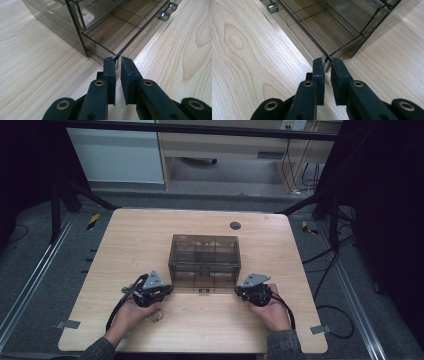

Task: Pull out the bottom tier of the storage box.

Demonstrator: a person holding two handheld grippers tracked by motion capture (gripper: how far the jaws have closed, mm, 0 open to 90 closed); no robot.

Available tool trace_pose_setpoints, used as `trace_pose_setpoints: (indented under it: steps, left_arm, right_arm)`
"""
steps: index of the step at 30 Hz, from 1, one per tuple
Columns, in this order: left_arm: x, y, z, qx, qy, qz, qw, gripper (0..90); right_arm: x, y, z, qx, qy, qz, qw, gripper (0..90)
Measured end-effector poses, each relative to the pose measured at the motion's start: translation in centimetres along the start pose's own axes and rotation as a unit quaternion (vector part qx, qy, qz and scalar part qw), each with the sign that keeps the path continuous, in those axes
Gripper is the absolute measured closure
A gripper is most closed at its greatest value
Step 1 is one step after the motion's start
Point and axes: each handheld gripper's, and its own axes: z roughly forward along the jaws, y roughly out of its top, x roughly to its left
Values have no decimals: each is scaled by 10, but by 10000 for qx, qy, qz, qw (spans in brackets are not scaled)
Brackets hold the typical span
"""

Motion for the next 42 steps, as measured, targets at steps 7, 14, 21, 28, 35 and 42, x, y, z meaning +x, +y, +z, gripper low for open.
trace_pose_setpoints:
  steps: [7,14,21,28,35,42]
  left_arm:
    - [-1,0,-1,15,-19,32,10000,830]
    - [-2,0,-2,40,-59,46,10000,831]
    - [-3,0,-3,51,-77,37,10000,833]
    - [-4,0,-4,71,-76,51,9999,832]
    - [-5,-1,-5,82,-94,53,9999,833]
    - [-6,-1,-6,97,-102,69,9999,833]
  right_arm:
    - [0,0,-1,-11,10,35,10000,827]
    - [1,-1,-2,3,32,34,10000,828]
    - [3,-1,-4,25,34,23,10000,829]
    - [5,-1,-5,40,27,-1,10000,829]
    - [5,-1,-7,45,33,-20,10000,830]
    - [7,-2,-8,47,44,-25,10000,831]
